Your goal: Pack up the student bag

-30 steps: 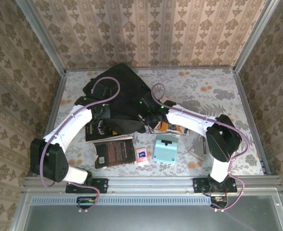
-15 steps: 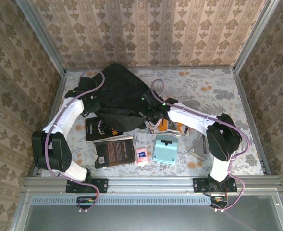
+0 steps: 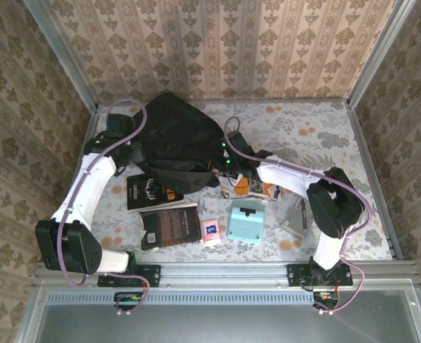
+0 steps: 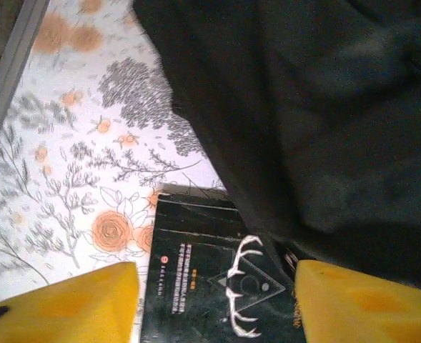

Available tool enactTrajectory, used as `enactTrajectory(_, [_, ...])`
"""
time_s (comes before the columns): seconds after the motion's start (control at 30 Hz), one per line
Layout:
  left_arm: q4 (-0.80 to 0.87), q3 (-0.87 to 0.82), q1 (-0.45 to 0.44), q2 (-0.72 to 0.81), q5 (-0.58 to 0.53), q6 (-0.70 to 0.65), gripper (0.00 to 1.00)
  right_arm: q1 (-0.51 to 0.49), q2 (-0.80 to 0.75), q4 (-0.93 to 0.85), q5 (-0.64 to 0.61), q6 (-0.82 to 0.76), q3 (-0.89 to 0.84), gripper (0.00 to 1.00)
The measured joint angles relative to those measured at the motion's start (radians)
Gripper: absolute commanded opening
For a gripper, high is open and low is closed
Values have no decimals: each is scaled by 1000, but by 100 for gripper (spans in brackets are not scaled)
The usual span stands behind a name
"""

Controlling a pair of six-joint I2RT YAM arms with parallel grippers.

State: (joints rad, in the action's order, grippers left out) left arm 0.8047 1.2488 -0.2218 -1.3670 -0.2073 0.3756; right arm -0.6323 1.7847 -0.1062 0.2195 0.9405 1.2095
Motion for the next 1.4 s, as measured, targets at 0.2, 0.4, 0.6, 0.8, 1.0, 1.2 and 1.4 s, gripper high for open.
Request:
enactTrajectory(0.2, [-26,24,-297,-1,-26,-185,76,15,0,169,111,-22,-38,0])
enactTrajectory(0.4, [-88,24,-354,-6,68,-356,77,16,0,241,163,-22,-41,0])
enactTrajectory(0.6, [-135,29,-353,-47,101,-451,76,19,0,285,190,-21,-61,0])
enactTrajectory(0.8, [-150,57,-352,-160,99,-490,64,23,0,313,215,-9,-77,0])
enactTrajectory(1.0, [-163,89,-341,-217,34,-491,0,24,0,334,226,1,-94,0])
enactTrajectory(1.2, [-188,102,-305,-166,20,-438,0,25,-28,332,183,-10,-138,22])
enactTrajectory(1.4, [-220,43,-174,5,116,-321,0,41,-111,340,134,-26,-191,47])
